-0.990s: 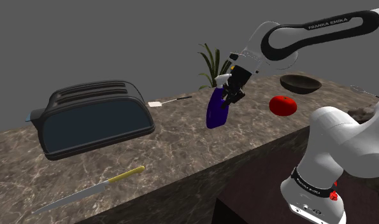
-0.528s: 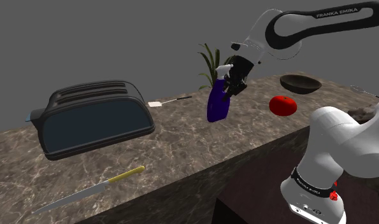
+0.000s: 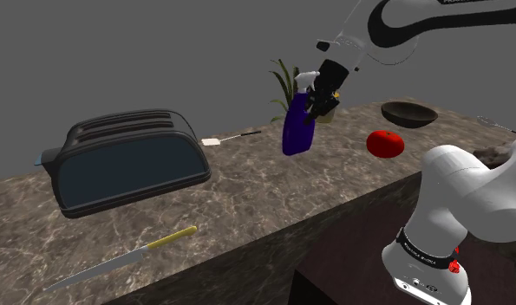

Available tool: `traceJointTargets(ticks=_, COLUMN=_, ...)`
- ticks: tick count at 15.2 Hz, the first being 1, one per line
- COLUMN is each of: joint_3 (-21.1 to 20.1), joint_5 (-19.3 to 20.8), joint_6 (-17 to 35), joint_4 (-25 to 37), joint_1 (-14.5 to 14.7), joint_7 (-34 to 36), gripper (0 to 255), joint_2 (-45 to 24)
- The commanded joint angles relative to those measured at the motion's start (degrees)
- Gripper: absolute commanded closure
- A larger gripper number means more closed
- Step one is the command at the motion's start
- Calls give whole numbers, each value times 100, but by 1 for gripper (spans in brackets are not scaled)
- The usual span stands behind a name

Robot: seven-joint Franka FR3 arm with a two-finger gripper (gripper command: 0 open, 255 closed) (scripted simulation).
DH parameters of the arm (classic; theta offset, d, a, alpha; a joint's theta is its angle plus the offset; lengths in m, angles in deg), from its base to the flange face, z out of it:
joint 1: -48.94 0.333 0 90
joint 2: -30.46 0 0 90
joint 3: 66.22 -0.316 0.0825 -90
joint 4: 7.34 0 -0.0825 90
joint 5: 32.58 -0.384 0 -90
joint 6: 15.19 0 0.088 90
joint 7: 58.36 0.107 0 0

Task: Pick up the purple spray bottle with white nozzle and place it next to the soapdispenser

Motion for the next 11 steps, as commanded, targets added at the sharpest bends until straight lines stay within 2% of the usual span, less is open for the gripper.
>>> traceJointTargets(ticks=1, joint_3=-49, joint_5=-3, joint_6=-144, joint_4=131, joint_1=0, joint_7=64, gripper=255, joint_2=21)
traceJointTargets(ticks=11, joint_3=-214, joint_5=-51, joint_6=-799, joint_4=898, joint_1=79, joint_7=332, gripper=255, joint_2=-44)
